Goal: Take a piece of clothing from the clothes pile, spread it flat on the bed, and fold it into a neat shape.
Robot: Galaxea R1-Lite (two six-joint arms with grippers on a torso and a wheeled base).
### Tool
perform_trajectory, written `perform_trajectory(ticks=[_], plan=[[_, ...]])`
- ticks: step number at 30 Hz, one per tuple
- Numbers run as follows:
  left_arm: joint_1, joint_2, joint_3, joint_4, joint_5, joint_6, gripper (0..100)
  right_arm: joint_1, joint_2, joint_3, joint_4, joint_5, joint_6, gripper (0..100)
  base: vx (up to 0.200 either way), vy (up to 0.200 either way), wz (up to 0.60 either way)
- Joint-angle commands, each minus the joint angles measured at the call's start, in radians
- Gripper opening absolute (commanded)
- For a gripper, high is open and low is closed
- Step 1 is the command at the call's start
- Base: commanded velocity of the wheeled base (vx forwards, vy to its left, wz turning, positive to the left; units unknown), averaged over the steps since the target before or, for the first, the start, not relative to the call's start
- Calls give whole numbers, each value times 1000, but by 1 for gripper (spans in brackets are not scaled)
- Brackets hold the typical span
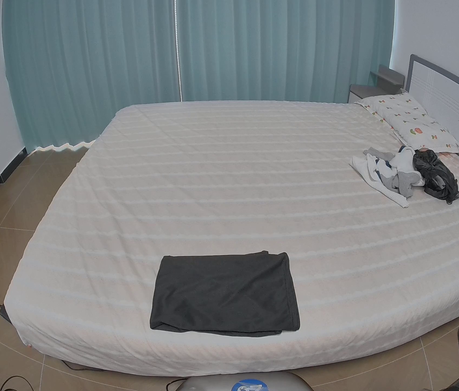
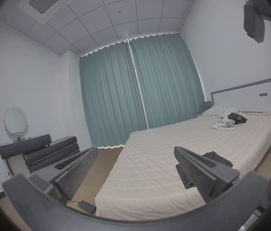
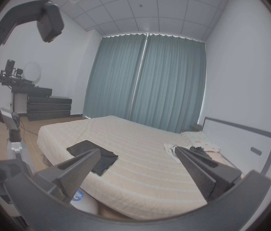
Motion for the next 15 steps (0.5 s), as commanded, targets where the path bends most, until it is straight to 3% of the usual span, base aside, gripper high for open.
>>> perform_trajectory(ticks=[1,4,9,11,12,13,15], plan=[[3,-12,293,-158,-64,-75,100,-47,-61,10,215,51,180,100,0,0,0],[2,-12,293,-169,-171,-173,100,-47,-61,8,218,81,291,100,0,0,0],[2,-12,290,-167,-271,-186,100,-53,-59,11,215,14,291,100,0,0,0],[2,-12,292,-167,-277,-186,100,-53,-61,14,204,-20,245,100,0,0,0],[2,-12,292,-167,-277,-187,100,-51,-63,14,198,-54,111,100,0,0,0],[2,-12,290,-167,-277,-192,100,-47,-63,-7,192,-63,50,100,0,0,0],[2,-12,292,-169,-265,-195,100,-36,-30,-139,218,-72,90,100,0,0,0]])
